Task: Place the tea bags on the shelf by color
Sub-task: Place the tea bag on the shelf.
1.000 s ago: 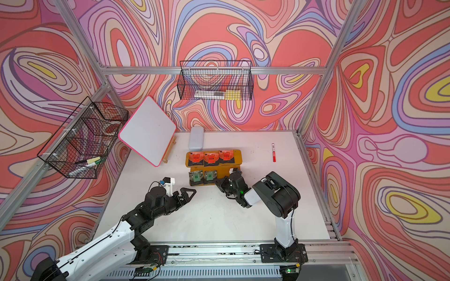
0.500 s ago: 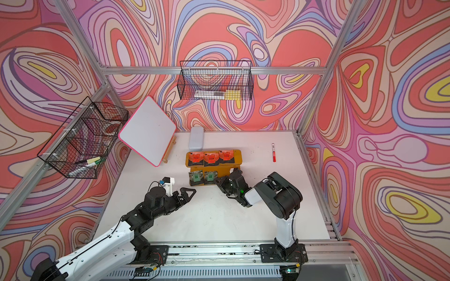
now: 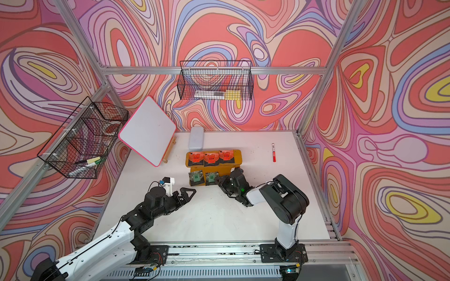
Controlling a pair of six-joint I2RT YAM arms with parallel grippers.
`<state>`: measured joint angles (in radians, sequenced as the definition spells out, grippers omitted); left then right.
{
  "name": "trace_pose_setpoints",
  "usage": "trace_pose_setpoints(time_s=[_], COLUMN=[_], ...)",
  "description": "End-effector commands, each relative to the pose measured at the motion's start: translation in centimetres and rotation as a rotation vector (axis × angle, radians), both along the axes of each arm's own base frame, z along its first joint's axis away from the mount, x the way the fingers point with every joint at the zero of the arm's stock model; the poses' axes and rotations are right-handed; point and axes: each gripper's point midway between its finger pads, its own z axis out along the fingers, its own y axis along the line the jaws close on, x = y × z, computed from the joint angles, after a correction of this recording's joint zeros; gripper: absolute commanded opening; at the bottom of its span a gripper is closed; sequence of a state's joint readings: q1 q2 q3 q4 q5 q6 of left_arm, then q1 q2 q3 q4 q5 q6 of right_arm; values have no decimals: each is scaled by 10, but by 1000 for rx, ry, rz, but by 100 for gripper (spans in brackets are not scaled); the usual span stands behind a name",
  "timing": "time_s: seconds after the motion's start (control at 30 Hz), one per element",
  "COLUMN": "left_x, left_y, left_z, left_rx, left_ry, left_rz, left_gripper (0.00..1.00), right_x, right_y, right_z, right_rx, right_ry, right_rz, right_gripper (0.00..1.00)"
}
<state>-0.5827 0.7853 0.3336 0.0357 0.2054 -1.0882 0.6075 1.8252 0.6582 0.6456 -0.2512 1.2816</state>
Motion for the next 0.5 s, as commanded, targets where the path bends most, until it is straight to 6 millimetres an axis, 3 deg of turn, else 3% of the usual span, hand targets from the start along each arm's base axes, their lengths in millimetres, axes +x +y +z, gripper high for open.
trace_pose_setpoints(time_s=[0.0,0.47], left_x=[0,1], left_y=[4,3], left_z=[-1,-1], left_rx=[18,16], left_ry=[-9,-6], left_rz=[5,5], left_gripper=[89,89], right_x=[2,-2], right_y=[-5,-19], right_z=[3,4], right_rx=[-27,-146], right_ry=[3,34], right_rz=[-10,-23], right_gripper=[41,46])
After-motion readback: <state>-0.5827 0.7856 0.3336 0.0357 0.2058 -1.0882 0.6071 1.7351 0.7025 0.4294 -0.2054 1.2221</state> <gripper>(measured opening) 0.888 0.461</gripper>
